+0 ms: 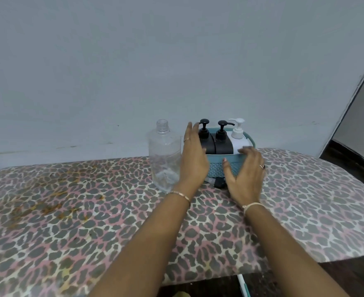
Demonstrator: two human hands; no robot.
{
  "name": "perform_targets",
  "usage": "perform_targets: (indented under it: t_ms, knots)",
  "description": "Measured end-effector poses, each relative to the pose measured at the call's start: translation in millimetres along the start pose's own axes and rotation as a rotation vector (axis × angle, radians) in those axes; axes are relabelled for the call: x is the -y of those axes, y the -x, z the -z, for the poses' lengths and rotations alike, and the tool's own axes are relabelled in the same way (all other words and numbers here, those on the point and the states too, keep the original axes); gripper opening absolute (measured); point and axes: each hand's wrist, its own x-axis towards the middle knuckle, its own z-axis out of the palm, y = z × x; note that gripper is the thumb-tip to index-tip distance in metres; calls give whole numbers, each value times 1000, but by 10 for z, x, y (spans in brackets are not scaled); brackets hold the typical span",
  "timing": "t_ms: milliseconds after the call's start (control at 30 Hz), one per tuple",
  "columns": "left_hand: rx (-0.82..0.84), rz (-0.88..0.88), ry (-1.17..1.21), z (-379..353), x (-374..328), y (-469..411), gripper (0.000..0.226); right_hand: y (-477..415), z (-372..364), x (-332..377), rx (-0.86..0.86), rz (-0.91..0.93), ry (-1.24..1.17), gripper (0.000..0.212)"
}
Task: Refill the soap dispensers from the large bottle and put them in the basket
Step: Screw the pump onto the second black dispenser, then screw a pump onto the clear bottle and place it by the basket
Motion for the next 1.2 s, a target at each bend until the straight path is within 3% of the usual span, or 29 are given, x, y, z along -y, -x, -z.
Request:
perform_targets:
  t_ms: [100,200,367,600,867,1033,1200]
  knots:
    - [-27,-37,-18,1,100,293,63,117,102,-85,9,-198,-24,54]
    - [2,-50,-90,21,198,539,51,169,117,-146,164,-342,-79,60]
    - [236,-66,-228,130,356,715,19,215,50,-178,438,-314,30,74]
    - [426,39,-178,359,446,823,20,243,107,-73,422,-281,34,56]
    - [445,81,-157,441,491,950,19,282,192,31,465,-347,-175,32]
    - [388,112,-109,524,470,986,21,239,345,139,358,-423,-505,31]
    - [249,138,-72,665,430,974,25,101,537,446,192,-368,-728,23]
